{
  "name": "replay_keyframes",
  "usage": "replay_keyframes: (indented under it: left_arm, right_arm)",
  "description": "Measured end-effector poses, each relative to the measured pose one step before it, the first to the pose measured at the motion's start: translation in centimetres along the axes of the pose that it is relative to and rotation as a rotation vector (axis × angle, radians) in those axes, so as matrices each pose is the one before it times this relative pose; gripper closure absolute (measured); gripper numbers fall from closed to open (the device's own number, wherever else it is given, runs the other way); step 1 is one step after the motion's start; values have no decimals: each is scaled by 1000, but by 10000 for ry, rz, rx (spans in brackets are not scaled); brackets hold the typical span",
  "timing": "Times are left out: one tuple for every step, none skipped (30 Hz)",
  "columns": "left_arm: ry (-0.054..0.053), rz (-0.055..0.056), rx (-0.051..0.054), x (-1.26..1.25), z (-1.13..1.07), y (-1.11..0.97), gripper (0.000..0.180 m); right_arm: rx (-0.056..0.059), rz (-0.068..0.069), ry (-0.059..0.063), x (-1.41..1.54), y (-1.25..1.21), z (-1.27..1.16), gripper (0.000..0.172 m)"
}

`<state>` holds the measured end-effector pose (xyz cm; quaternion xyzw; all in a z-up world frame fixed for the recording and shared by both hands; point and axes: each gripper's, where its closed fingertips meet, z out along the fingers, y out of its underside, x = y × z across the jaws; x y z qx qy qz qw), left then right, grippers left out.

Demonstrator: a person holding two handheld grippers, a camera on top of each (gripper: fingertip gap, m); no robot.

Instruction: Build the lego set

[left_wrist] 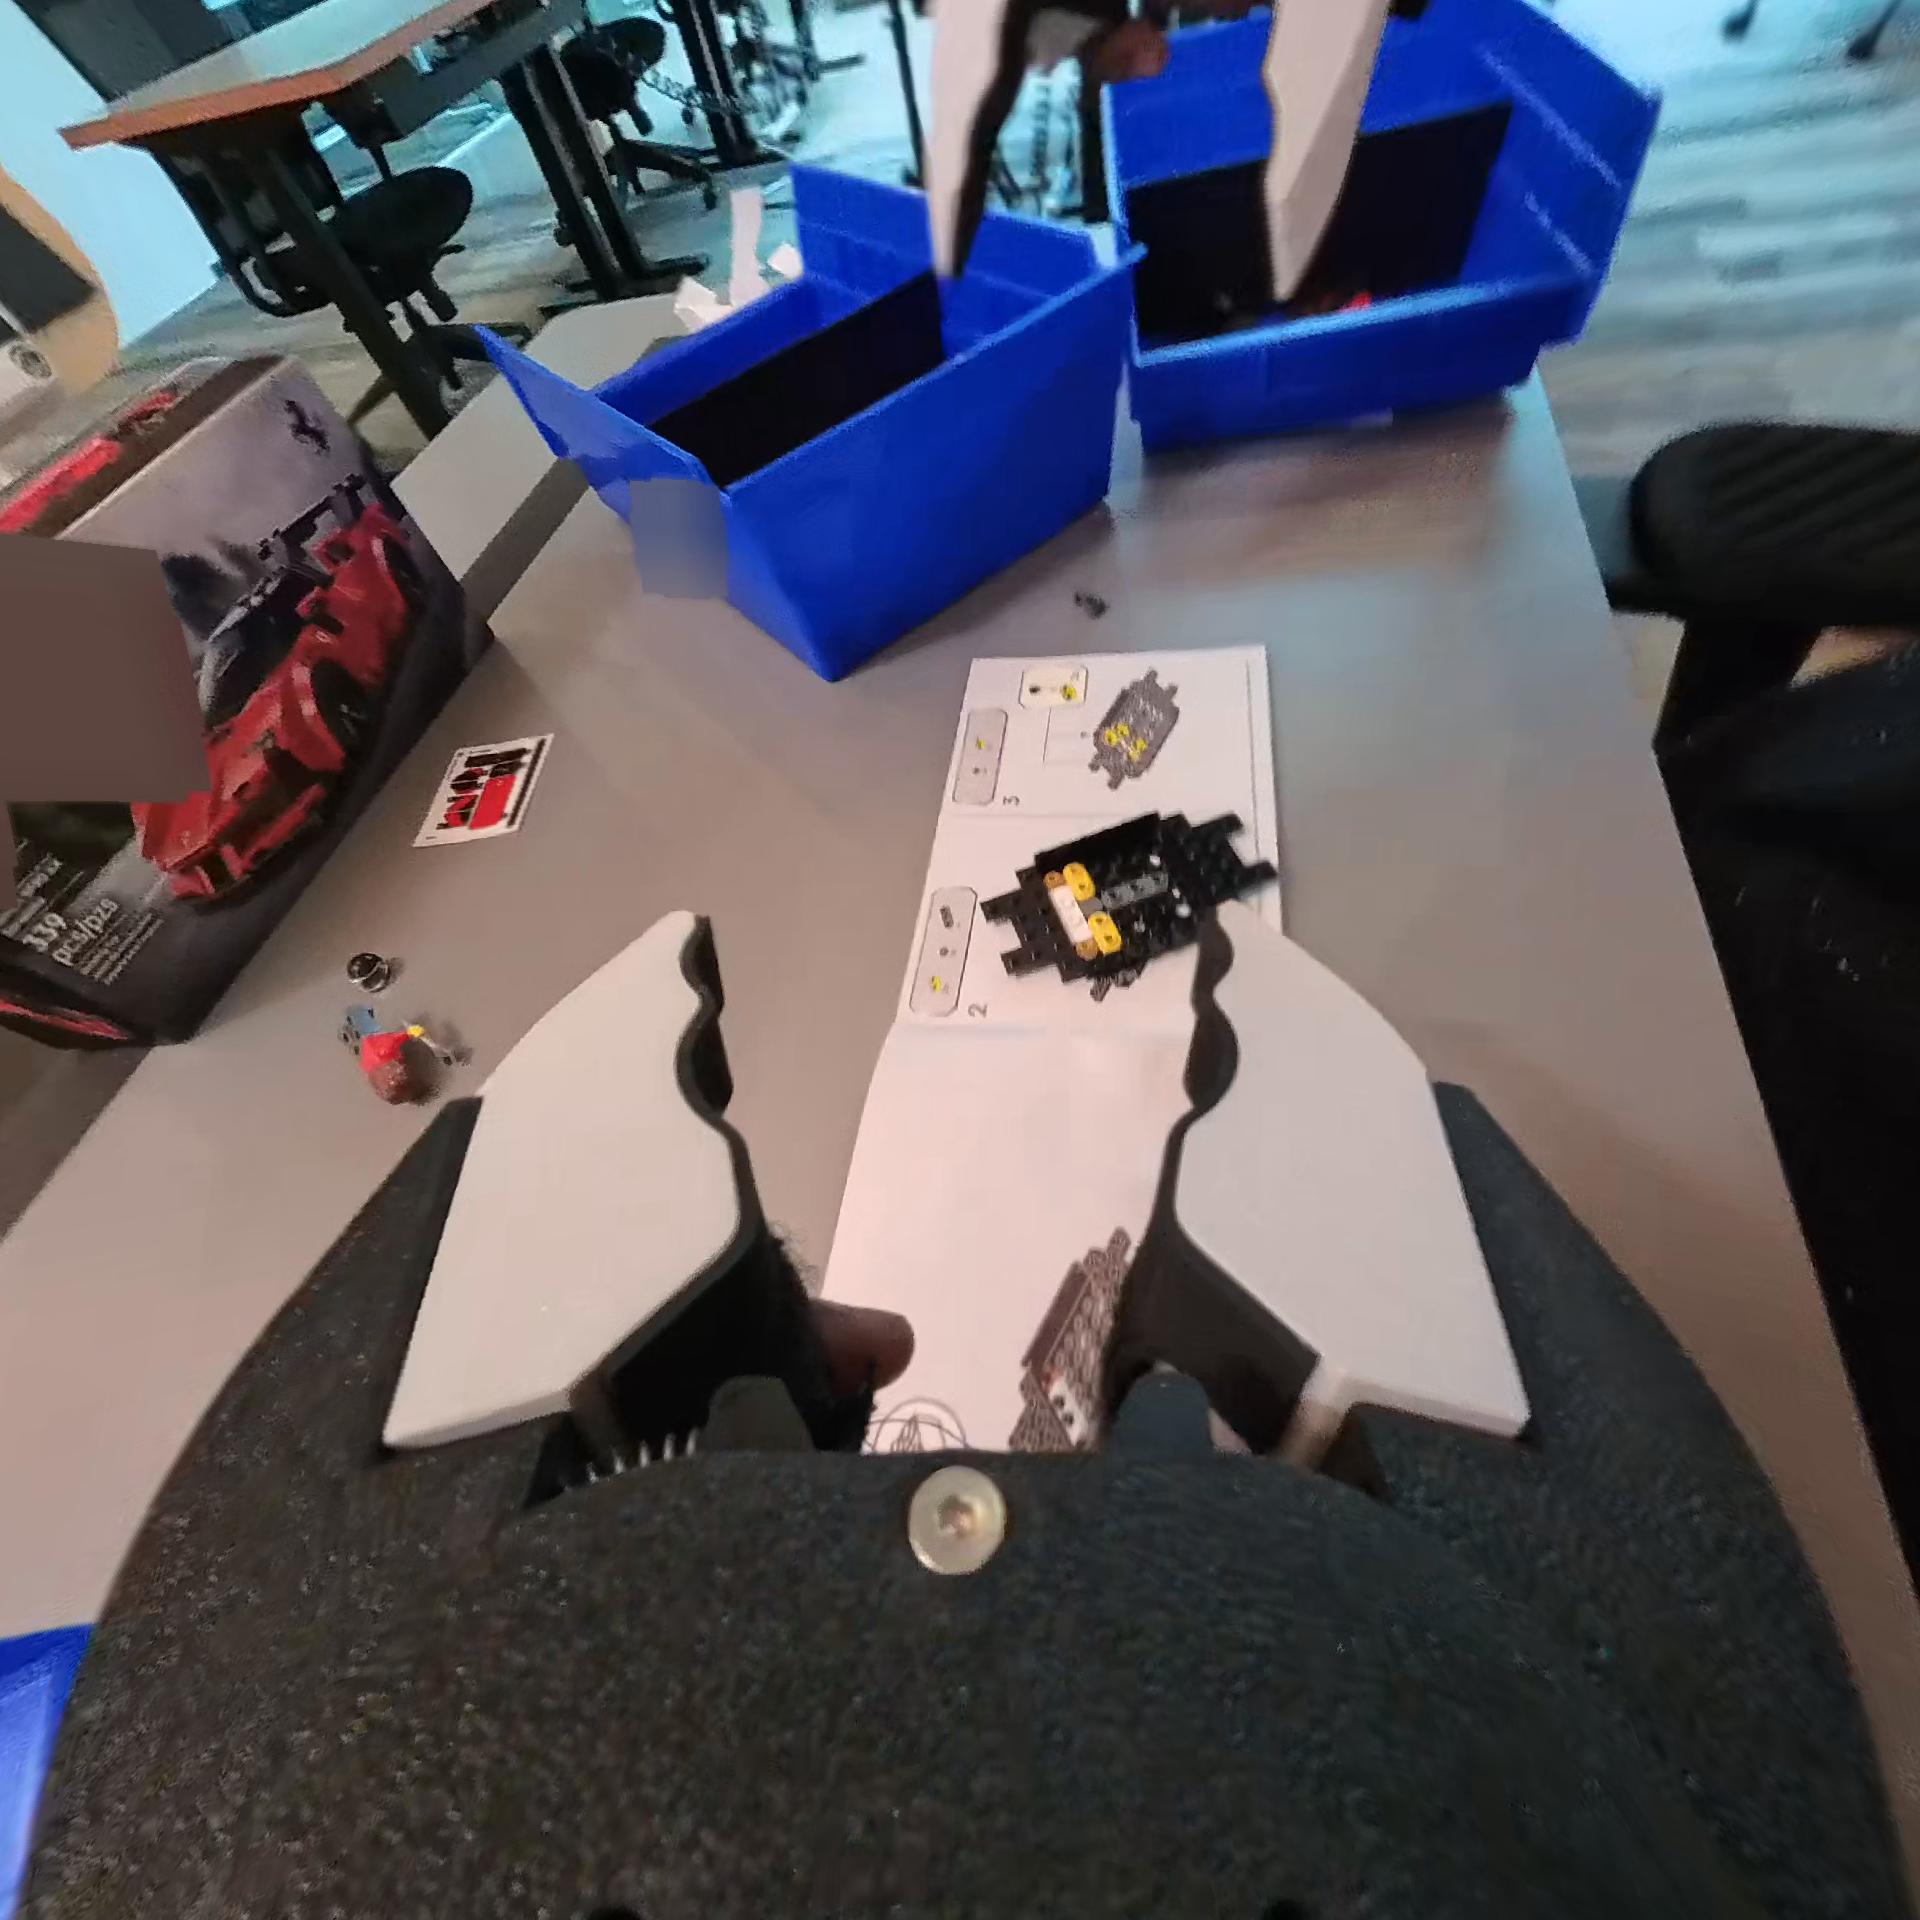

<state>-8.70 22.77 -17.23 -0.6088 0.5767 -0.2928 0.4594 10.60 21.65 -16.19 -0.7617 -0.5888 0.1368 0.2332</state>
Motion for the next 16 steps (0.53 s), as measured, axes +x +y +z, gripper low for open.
replay_keyframes:
  left_arm:
    - [-155,-238,82,-343,232,-215,90]
    - [-232,-157,3,-390,259,-92,85]
    - [-348,-140,-80,-495,303,16,76]
    - [-313,-64,-152,-394,329,99,70]
    - [-230,-10,-180,-214,348,125,66]
    - [-157,-5,-142,-67,352,36,62]
    - [-109,-33,-78,31,334,-70,60]
    - [-124,-48,-11,-6,300,-194,60]
    - [-129,-59,36,-24,273,-266,60]
    - [-112,-51,56,-25,237,-308,63]
    - [-130,-4,72,-52,159,-314,73]
    - [-217,109,136,-181,1,-376,102]
    - [-471,191,335,-535,-211,-632,164]
    - [-814,-31,644,-1058,-341,-994,180]
    - [-561,-187,556,-877,-345,-856,180]
    - [-354,-291,313,-752,-280,-495,180]
  right_arm:
    - [-77,358,173,209,1193,-1014,77]
    - [-104,297,150,273,1181,-808,76]
    - [-155,259,192,414,1212,-634,75]
    - [-201,195,179,495,1191,-507,74]
    - [-169,122,136,514,1069,-426,74]
    - [-109,70,81,521,886,-349,74]
    - [-31,47,90,611,672,-309,75]
    - [5,34,115,715,515,-238,78]
    - [7,-17,58,684,395,-160,83]
    - [27,-129,4,601,281,-96,96]
    - [37,-256,25,622,217,-73,126]
    - [38,-291,90,745,121,-41,164]
    - [67,-202,7,701,-24,1,172]
    - [41,-93,-23,729,-66,30,172]
    - [39,-80,-19,778,-101,60,172]
    - [45,-148,-175,578,-124,123,172]
